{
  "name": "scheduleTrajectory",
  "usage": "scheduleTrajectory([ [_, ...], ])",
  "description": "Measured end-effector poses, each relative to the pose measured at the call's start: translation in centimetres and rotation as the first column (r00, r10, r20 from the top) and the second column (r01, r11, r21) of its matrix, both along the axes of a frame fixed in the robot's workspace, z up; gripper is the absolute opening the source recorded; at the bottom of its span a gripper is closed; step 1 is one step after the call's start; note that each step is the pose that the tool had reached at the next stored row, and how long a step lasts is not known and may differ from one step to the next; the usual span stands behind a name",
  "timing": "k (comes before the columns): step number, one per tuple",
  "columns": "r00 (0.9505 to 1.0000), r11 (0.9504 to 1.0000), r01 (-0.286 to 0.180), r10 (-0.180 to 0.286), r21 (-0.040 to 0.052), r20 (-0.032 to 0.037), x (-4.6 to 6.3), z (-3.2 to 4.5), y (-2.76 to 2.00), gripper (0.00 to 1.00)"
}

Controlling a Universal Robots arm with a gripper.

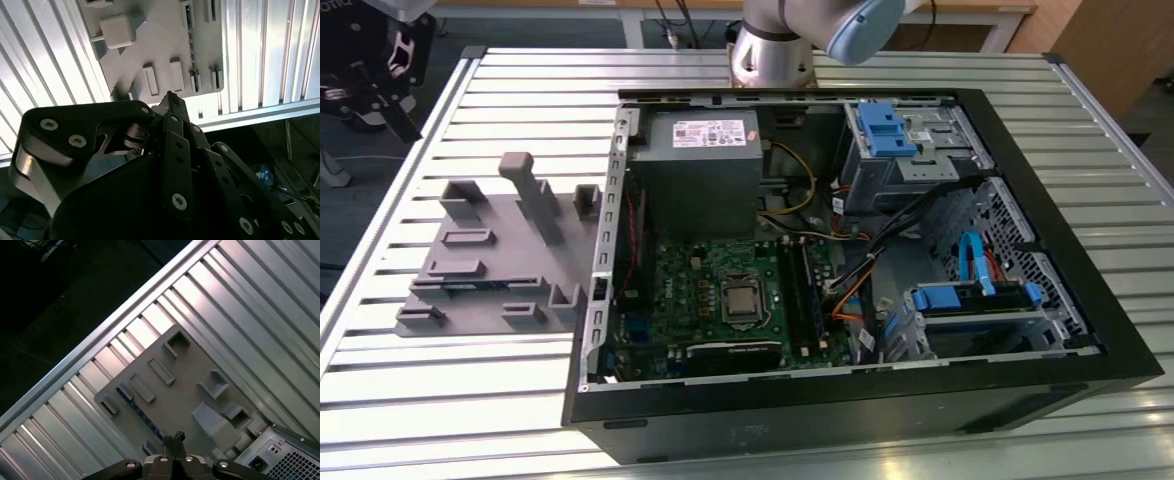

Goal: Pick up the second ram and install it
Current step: 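Pick up the second ram and move it above second insertion slot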

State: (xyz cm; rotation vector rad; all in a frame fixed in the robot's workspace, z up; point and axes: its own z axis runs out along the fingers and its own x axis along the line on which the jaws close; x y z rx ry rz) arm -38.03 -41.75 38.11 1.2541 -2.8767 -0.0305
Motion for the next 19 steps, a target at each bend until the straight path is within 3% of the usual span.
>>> scheduleTrajectory([
  [4,0.9975,0.9975,-0.07,0.07,-0.0021,-0.0009,0.0,-0.01,0.0,0.11],
  [9,0.9897,0.9897,-0.143,0.143,-0.0053,-0.0021,0.0,-0.02,0.0,0.11],
  [12,0.9872,0.9872,-0.159,0.159,-0.0054,-0.0021,0.0,-0.02,0.0,0.11],
  [19,0.9869,0.9869,-0.161,0.161,-0.0043,-0.0019,0.0,-0.03,0.0,0.11],
])
